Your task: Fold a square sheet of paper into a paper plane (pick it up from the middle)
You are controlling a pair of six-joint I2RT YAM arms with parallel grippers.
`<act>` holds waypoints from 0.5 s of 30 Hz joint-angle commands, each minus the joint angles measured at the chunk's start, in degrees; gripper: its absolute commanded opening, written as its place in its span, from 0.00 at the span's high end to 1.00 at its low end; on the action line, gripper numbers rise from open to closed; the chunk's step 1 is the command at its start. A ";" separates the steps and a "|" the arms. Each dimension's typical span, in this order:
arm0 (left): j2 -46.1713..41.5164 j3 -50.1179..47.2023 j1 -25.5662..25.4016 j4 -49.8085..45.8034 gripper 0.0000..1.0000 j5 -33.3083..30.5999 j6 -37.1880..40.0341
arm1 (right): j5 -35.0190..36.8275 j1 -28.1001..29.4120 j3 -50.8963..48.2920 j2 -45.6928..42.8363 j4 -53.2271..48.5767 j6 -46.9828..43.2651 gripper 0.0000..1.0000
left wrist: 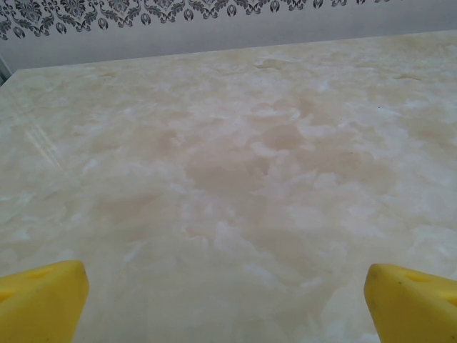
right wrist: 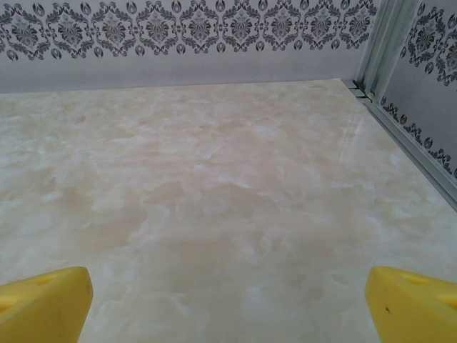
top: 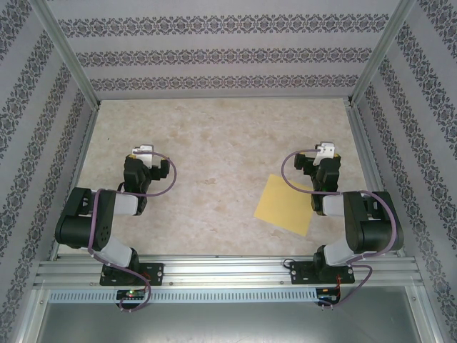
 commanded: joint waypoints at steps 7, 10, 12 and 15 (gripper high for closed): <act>-0.10 0.90 0.73 0.23 0.00 1.05 0.83 | -0.63 -0.17 1.05 -0.46 1.31 -0.06 0.02; -0.15 0.88 0.73 0.26 0.00 1.05 0.83 | -0.63 -0.17 1.15 -0.52 1.31 -0.10 0.02; -0.39 0.46 0.73 0.90 0.00 1.56 0.99 | -0.71 -0.15 1.13 -0.48 1.22 -0.06 0.02; -2.62 0.51 0.65 -0.83 0.00 2.10 1.29 | -0.71 -0.20 1.15 -0.47 1.22 -0.01 0.02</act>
